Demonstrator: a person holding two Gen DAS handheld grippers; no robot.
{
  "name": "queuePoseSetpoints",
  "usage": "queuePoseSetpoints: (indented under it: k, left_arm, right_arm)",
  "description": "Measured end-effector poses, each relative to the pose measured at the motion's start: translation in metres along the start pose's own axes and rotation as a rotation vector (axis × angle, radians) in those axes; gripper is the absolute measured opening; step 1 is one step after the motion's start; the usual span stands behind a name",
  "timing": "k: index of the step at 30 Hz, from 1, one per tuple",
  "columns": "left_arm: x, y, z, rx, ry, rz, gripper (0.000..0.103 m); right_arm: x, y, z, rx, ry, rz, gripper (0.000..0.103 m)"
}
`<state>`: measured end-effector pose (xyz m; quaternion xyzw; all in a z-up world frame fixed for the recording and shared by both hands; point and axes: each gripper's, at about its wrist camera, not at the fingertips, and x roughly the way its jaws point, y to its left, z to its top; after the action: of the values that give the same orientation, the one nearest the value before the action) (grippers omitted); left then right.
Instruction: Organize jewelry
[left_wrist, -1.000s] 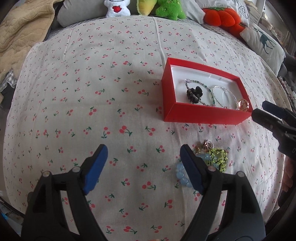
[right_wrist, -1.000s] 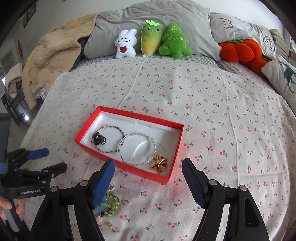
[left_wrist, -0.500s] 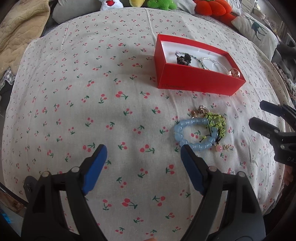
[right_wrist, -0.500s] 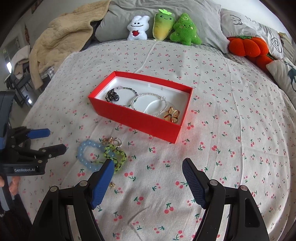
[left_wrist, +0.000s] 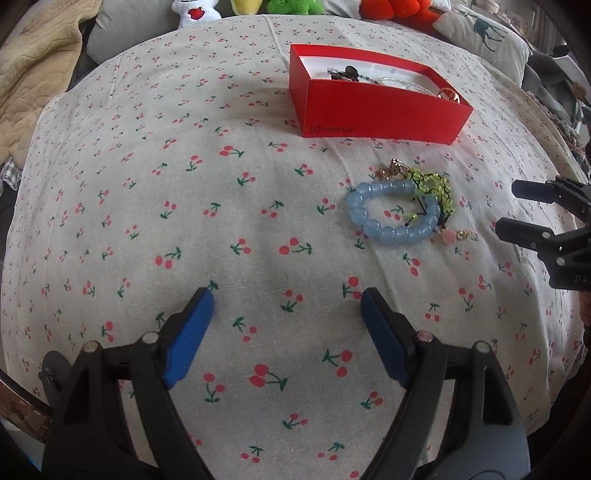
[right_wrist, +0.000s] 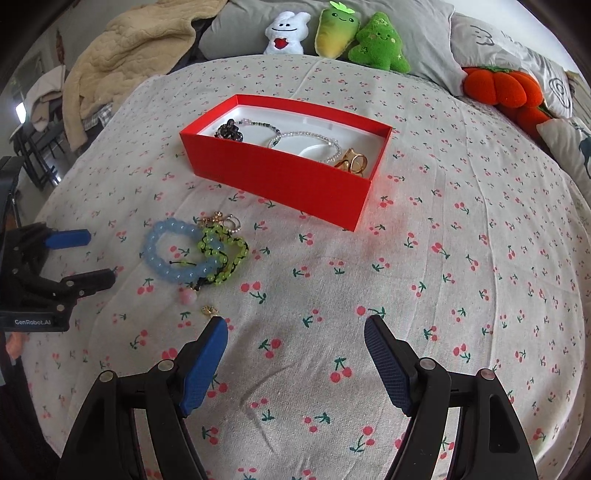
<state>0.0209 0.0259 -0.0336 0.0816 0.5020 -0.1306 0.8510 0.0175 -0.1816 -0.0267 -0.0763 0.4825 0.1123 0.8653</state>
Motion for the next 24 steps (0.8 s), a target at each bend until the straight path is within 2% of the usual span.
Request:
queuePoseSetpoints:
  k: [4, 7, 9, 10, 15, 18, 22, 24]
  left_arm:
    - [-0.001, -0.007, -0.002, 0.046, -0.035, -0.029, 0.082]
    - [-0.003, -0.013, 0.001, 0.06, -0.057, -0.081, 0.08]
    - [-0.003, -0.015, 0.006, 0.05, -0.062, -0.134, 0.071]
    - [-0.003, -0.017, 0.01, 0.042, -0.065, -0.151, 0.07]
    - [0.004, -0.021, 0.026, -0.024, -0.058, -0.191, 0.053]
    - [0.013, -0.021, 0.032, -0.063, -0.041, -0.181, 0.05]
    - [0.018, -0.027, 0.037, -0.067, -0.047, -0.155, 0.05]
    - [0.02, -0.029, 0.039, -0.063, -0.045, -0.134, 0.044]
  right_arm:
    - [0.009, -0.002, -0.008, 0.003, 0.029, 0.003, 0.078]
    - [0.011, -0.002, -0.011, 0.0, 0.028, 0.003, 0.078]
    - [0.011, -0.001, -0.012, -0.005, 0.026, 0.0, 0.08]
    - [0.012, -0.001, -0.012, -0.004, 0.026, 0.0, 0.081]
    - [0.011, 0.002, -0.008, -0.006, 0.02, 0.007, 0.081]
    - [0.01, 0.004, -0.006, -0.009, 0.016, 0.009, 0.081]
    - [0.011, 0.006, -0.001, -0.013, 0.013, 0.008, 0.081]
    - [0.012, 0.007, 0.001, -0.014, 0.011, 0.01, 0.081]
